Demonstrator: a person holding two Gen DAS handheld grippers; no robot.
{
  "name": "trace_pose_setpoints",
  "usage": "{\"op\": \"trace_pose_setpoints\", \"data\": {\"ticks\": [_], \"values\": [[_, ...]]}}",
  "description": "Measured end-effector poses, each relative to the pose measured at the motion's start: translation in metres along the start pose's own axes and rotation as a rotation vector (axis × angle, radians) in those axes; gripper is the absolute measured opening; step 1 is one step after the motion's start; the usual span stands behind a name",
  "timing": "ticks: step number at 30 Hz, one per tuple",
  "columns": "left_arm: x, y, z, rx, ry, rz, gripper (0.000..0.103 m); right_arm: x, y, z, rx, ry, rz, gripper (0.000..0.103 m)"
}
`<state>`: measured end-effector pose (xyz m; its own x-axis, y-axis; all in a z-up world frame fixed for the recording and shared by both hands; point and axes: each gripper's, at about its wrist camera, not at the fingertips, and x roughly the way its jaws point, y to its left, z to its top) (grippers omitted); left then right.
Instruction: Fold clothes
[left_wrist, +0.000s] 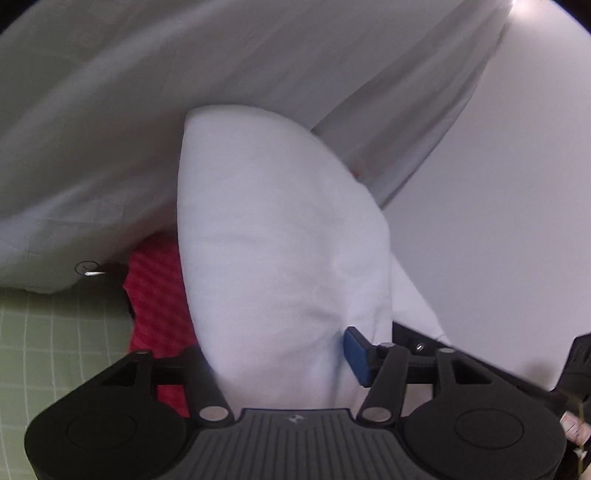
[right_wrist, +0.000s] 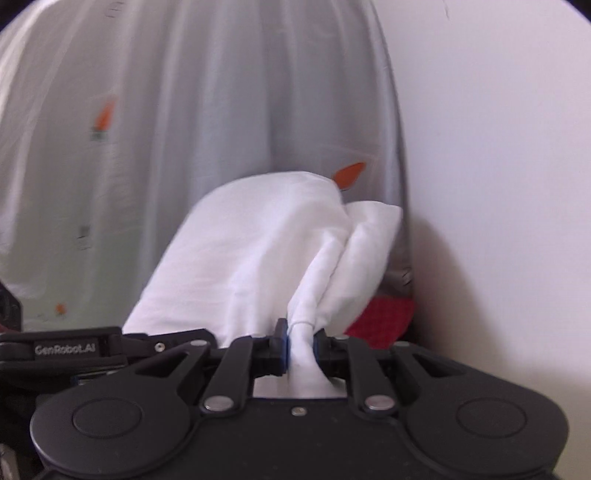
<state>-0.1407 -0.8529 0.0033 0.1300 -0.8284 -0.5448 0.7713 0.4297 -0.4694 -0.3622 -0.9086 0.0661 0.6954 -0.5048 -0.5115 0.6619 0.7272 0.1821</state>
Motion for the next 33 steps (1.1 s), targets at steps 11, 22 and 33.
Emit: {"op": "trace_pose_setpoints", "data": {"ticks": [11, 22, 33], "values": [[0.033, 0.026, -0.051, 0.101, 0.151, 0.145, 0.075, 0.111, -0.019, -0.037, 0.009, 0.196, -0.217, 0.045], [-0.073, -0.005, -0.069, 0.203, 0.000, 0.202, 0.100, -0.004, 0.021, -0.064, 0.012, 0.089, -0.278, 0.094], [-0.162, -0.016, -0.120, 0.222, -0.016, 0.198, 0.103, -0.132, 0.065, -0.147, 0.033, 0.063, -0.285, 0.103]]}}
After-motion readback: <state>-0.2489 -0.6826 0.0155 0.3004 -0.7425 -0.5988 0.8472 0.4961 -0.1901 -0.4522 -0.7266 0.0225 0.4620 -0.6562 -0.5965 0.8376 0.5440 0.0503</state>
